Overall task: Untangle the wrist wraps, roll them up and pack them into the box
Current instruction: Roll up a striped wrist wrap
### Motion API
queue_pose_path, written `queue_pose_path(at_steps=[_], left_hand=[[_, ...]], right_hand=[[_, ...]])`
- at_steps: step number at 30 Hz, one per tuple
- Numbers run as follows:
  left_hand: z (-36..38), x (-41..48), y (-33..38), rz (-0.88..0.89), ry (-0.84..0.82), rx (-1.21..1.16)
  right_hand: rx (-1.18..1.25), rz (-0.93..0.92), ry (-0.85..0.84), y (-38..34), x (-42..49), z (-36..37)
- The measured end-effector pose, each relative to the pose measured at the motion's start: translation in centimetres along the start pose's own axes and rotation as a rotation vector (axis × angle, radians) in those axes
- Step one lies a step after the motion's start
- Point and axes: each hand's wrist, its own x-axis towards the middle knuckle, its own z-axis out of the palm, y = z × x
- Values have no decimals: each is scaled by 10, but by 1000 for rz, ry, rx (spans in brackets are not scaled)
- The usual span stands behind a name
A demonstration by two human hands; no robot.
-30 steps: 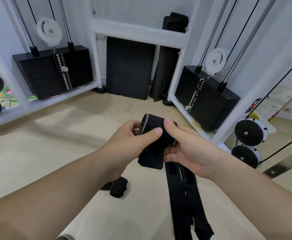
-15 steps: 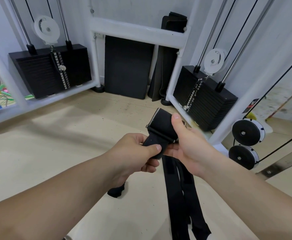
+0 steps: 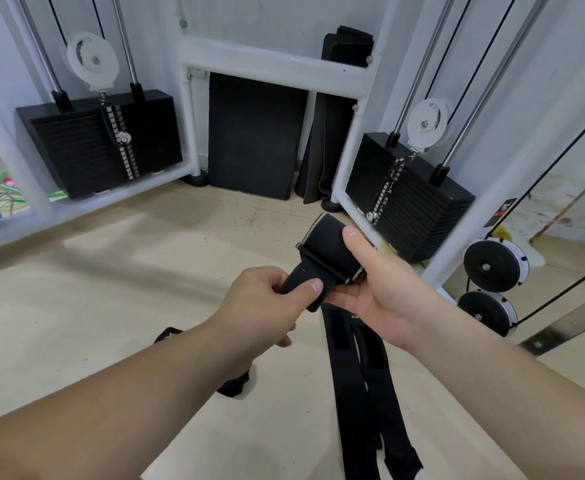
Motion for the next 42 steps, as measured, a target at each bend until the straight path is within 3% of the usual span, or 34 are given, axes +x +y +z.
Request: queue_pose_path(at_steps=[6, 16, 22, 30, 42], left_hand=[[-2, -2, 3, 3, -116, 153], [10, -10, 8, -48, -155, -129], [4, -5, 6, -17, -57, -113], [1, 1, 5, 13, -91, -262], [-2, 6, 5, 51, -76, -186]], right_hand=[[-107, -23, 51, 5, 4, -2], [-8, 62, 190, 6, 25, -12], [-10, -12, 86, 13, 20, -9], [70, -12, 33, 10, 14, -5], [-8, -59, -54, 21, 4, 3]])
